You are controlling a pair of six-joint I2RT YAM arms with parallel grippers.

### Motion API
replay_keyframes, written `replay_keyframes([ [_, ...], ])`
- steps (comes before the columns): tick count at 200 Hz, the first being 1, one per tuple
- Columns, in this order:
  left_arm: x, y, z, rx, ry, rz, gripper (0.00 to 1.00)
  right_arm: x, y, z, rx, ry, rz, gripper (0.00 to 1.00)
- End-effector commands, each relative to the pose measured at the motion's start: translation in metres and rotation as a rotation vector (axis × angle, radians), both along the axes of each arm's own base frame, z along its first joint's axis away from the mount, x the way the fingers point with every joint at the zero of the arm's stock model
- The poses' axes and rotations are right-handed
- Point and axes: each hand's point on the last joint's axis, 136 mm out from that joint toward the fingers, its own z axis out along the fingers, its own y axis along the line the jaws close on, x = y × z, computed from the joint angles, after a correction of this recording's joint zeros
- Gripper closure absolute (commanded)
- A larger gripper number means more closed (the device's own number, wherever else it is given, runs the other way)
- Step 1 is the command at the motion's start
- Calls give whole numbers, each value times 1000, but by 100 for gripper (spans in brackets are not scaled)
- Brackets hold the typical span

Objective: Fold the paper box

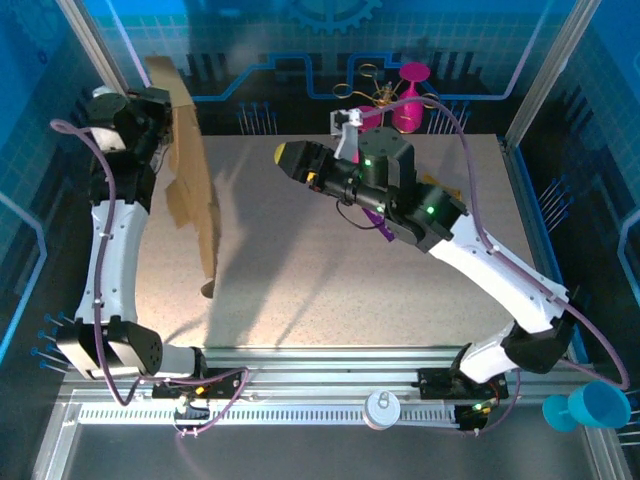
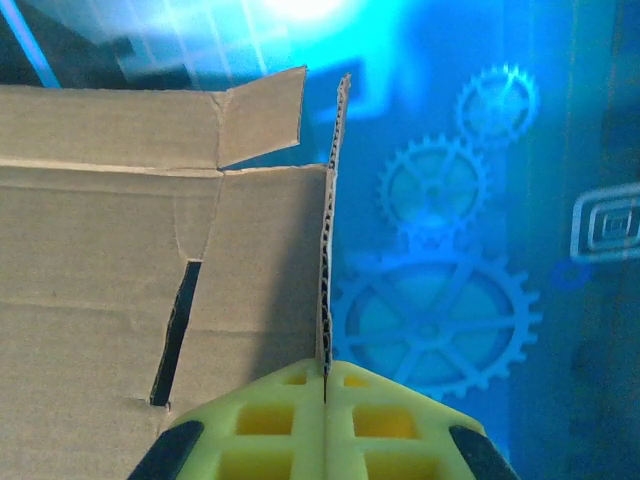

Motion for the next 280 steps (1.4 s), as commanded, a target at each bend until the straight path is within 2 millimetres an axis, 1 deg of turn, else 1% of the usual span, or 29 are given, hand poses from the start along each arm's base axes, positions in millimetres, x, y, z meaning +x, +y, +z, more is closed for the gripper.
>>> replay_keyframes([
  [1, -3, -18, 14, 116, -7, -19, 100, 10, 18, -20, -248, -228, 105, 43],
  [27, 2, -35, 5, 156, 18, -36, 100, 18, 41, -34, -354, -258, 146, 32],
  [45, 6, -46, 0, 170, 30, -58, 100, 22, 52, -37, -433, -303, 155, 26],
  [54, 8, -52, -3, 177, 36, -68, 100, 25, 57, -46, -500, -325, 162, 22],
  [61, 9, -57, -6, 180, 41, -76, 100, 28, 59, -51, -544, -337, 160, 20],
  [67, 10, -60, -8, 182, 45, -82, 100, 33, 60, -59, -583, -335, 160, 19],
  [82, 12, -66, -12, 187, 50, -93, 100, 38, 62, -69, -632, -338, 172, 17],
  [114, 16, -76, -21, 190, 64, -110, 100, 39, 70, -69, -676, -349, 188, 17],
  [131, 19, -81, -25, 189, 69, -121, 100, 39, 70, -74, -722, -344, 167, 19],
  [158, 22, -90, -29, 189, 71, -137, 100, 49, 64, -95, -803, -294, 116, 24],
  [174, 24, -94, -30, 189, 74, -147, 100, 55, 64, -106, -846, -294, 108, 27],
  [210, 27, -105, -37, 190, 84, -167, 100, 64, 72, -113, -903, -325, 87, 36],
  [224, 27, -109, -39, 191, 88, -174, 100, 66, 71, -116, -933, -332, 68, 40],
  [265, 28, -116, -42, 189, 87, -186, 100, 77, 48, -137, -1072, -296, 0, 53],
  [273, 28, -118, -43, 192, 88, -190, 100, 79, 44, -140, -1082, -285, -3, 57],
  [280, 28, -119, -43, 192, 87, -191, 100, 82, 41, -141, -1089, -277, -9, 63],
])
